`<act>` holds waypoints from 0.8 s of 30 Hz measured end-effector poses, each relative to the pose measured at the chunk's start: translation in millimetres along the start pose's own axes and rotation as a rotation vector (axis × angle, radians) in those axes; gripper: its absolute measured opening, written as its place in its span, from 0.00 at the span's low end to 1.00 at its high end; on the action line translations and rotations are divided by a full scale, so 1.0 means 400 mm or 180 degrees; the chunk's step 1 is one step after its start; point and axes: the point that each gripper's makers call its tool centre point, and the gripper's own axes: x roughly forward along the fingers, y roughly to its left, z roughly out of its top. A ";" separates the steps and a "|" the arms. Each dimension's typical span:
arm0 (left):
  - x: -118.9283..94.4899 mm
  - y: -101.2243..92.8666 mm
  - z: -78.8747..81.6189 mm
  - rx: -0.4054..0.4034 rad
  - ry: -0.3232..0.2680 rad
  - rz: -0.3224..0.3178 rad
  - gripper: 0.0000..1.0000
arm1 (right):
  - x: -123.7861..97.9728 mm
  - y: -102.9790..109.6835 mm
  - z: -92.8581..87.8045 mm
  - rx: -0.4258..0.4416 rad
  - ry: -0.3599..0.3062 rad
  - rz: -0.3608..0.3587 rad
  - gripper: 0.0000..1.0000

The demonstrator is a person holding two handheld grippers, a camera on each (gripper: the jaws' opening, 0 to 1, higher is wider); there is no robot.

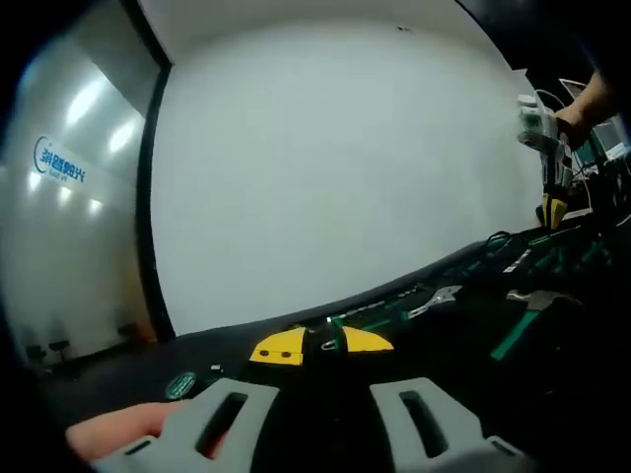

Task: Pick up the tools and put them into their designated positions in the toolbox.

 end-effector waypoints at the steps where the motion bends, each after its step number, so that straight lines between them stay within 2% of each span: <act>1: 0.000 -0.001 0.001 0.0005 -0.0002 -0.0004 0.09 | 0.004 -0.004 -0.012 -0.0069 0.0049 -0.0055 0.09; 3: 0.000 -0.006 0.001 0.0015 0.0009 -0.0011 0.09 | 0.022 -0.003 -0.029 -0.0029 0.0087 -0.0003 0.10; 4: 0.000 -0.006 0.000 0.0023 0.0013 -0.0015 0.09 | 0.032 0.007 -0.043 -0.0024 0.0113 0.0179 0.10; 5: 0.001 -0.007 -0.001 0.0030 0.0017 -0.0017 0.09 | 0.029 0.009 -0.035 0.0119 0.0034 0.0263 0.09; 6: 0.001 -0.006 -0.001 0.0033 0.0020 -0.0017 0.09 | 0.026 0.027 -0.043 0.0369 0.0105 0.0503 0.09; 7: 0.001 -0.006 -0.002 0.0040 0.0021 -0.0018 0.09 | 0.014 0.051 -0.034 0.0506 0.0059 0.0740 0.09; 9: 0.003 -0.004 -0.003 0.0048 0.0026 -0.0018 0.09 | -0.006 0.088 -0.001 0.0939 -0.0167 0.1243 0.09; 11: 0.003 -0.004 -0.004 0.0051 0.0024 -0.0021 0.09 | -0.043 0.132 0.028 0.1480 -0.0256 0.1887 0.09; 13: 0.003 -0.004 -0.003 0.0052 0.0021 -0.0024 0.09 | -0.082 0.166 0.047 0.2046 -0.0200 0.2443 0.09; 14: 0.003 -0.005 -0.002 0.0053 0.0019 -0.0026 0.09 | -0.091 0.179 0.047 0.2317 -0.0120 0.2609 0.09; 15: 0.003 -0.005 -0.001 0.0053 0.0016 -0.0028 0.09 | -0.089 0.190 0.040 0.2519 -0.0025 0.2683 0.09; 16: 0.002 -0.005 0.000 0.0055 0.0016 -0.0027 0.09 | -0.087 0.205 0.025 0.2503 0.0051 0.2721 0.09; 18: 0.002 -0.004 0.000 0.0055 0.0014 -0.0027 0.09 | -0.073 0.235 -0.020 0.2470 0.0301 0.2623 0.10; 21: 0.004 -0.003 -0.002 0.0059 0.0014 -0.0034 0.09 | -0.042 0.231 -0.039 0.2798 0.0398 0.2463 0.10; 23: 0.004 -0.003 -0.001 0.0063 0.0013 -0.0034 0.09 | -0.020 0.194 -0.051 0.2696 0.0311 0.2171 0.10; 24: 0.004 -0.003 -0.001 0.0062 0.0013 -0.0035 0.09 | -0.025 0.186 -0.037 0.2759 0.0333 0.2156 0.10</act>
